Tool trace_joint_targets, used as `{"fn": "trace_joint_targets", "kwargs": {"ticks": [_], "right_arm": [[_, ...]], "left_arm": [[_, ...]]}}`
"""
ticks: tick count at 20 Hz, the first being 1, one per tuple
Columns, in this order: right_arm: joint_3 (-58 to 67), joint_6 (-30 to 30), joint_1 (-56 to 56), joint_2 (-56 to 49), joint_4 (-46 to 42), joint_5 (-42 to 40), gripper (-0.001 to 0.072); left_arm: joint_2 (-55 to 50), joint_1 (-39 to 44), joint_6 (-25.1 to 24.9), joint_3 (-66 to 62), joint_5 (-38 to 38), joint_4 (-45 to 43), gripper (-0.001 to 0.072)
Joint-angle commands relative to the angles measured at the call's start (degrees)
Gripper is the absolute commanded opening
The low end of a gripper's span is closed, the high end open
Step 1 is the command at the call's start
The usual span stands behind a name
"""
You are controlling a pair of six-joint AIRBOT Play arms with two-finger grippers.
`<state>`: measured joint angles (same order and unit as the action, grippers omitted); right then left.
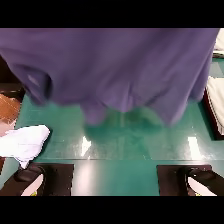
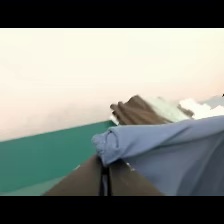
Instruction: Fold the shirts.
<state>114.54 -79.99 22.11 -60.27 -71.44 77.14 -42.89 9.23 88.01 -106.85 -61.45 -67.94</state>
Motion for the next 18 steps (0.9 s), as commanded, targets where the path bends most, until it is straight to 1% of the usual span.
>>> {"fn": "trace_joint_targets", "kwargs": {"ticks": [1,3,5,7,9,11,13,15,16,17,18], "right_arm": [[0.4,-3.8,0.0,-5.8,-2.1,3.4,0.0016],[0.4,-4.1,0.0,-13.0,-2.1,5.7,0.0016],[0.4,-4.2,0.0,-21.8,-2.1,6.5,0.0016],[0.4,-4.2,0.1,-30.1,-2.1,5.8,0.0016],[0.4,-4.1,0.1,-37.4,-1.6,5.0,0.0016],[0.4,-4.1,0.1,-42.9,-1.5,5.0,0.0017],[0.4,-4.1,0.1,-46.2,-0.3,4.9,0.0017],[0.4,-4.1,-0.1,-48.0,2.5,4.5,0.0017],[0.4,-4.1,-0.4,-48.4,3.0,4.3,0.002],[0.4,-4.1,-0.5,-48.5,3.0,4.2,0.0111],[0.4,-4.1,-0.8,-48.5,3.0,3.9,0.0307]], "left_arm": [[-6.5,0.0,-1.1,-0.7,-8.9,-5.2,0.0025],[-14.8,0.0,-1.8,-0.7,-15.8,-9.1,0.0026],[-24.4,-0.1,-3.2,-0.6,-19.7,-11.2,0.0026],[-34.0,0.0,-3.2,-0.6,-19.0,-11.2,0.0026],[-42.9,0.0,-3.2,-0.6,-16.7,-10.9,0.0026],[-50.3,-0.1,-3.1,-0.6,-15.2,-10.9,0.0026],[-55.4,-0.1,-3.1,-0.6,-15.3,-11.0,0.0027],[-58.1,-0.1,-3.0,-0.6,-15.9,-10.9,0.0028],[-58.5,-0.1,-3.0,-0.6,-16.1,-10.9,0.0055],[-58.4,-0.1,-3.0,-0.7,-16.1,-10.9,0.0339],[-58.3,-0.1,-2.9,-0.7,-16.1,-10.9,0.055]]}}
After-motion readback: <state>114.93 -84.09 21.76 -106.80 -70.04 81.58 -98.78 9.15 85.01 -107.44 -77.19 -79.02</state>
